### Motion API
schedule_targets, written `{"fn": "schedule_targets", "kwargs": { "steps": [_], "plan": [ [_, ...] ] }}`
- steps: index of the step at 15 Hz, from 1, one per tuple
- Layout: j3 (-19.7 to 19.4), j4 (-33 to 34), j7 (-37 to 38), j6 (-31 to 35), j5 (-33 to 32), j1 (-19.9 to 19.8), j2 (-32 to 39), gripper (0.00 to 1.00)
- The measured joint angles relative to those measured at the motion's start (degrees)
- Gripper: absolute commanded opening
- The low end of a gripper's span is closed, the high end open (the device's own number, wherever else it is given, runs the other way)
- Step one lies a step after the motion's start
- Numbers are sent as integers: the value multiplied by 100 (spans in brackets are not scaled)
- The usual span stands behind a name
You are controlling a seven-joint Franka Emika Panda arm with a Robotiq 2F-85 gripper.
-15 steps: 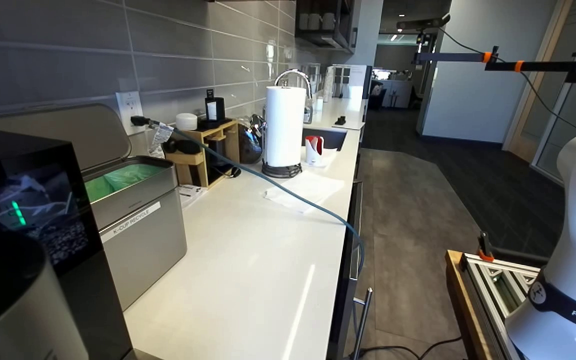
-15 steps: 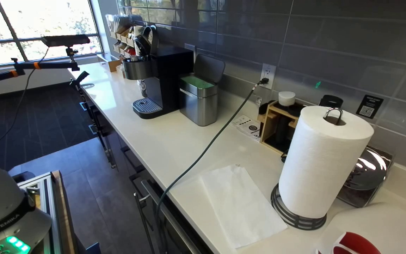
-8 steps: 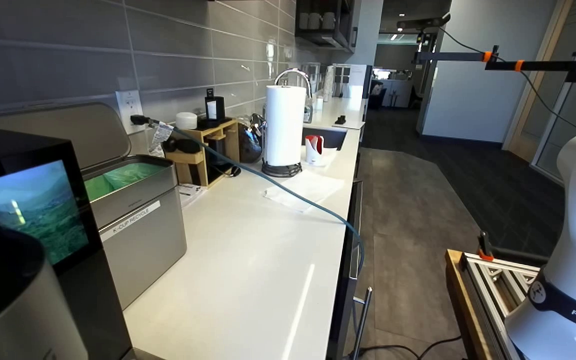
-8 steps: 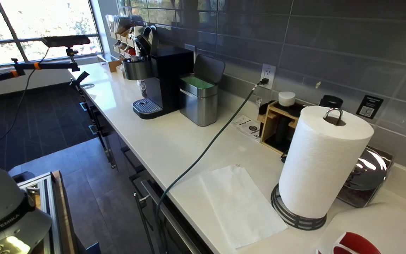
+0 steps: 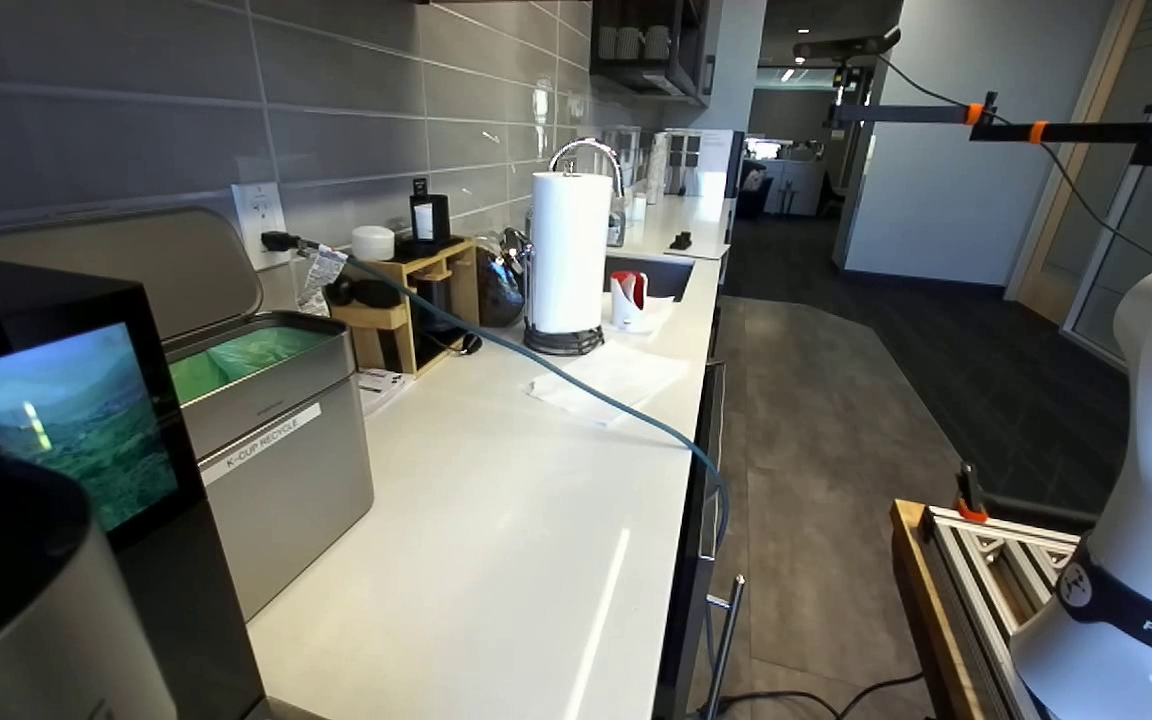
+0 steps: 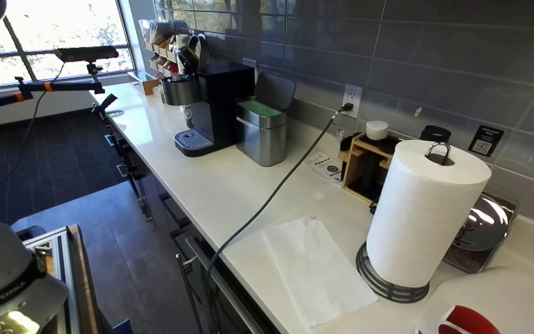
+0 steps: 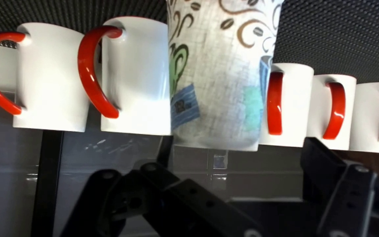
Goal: Pick up the cup and put it on the counter
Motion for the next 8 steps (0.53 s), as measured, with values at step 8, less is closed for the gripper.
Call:
{"fn": "schedule_targets", "kwargs": {
  "steps": [8],
  "plan": [
    [-64,207,588,-226,-163,-1,121,73]
  ]
}}
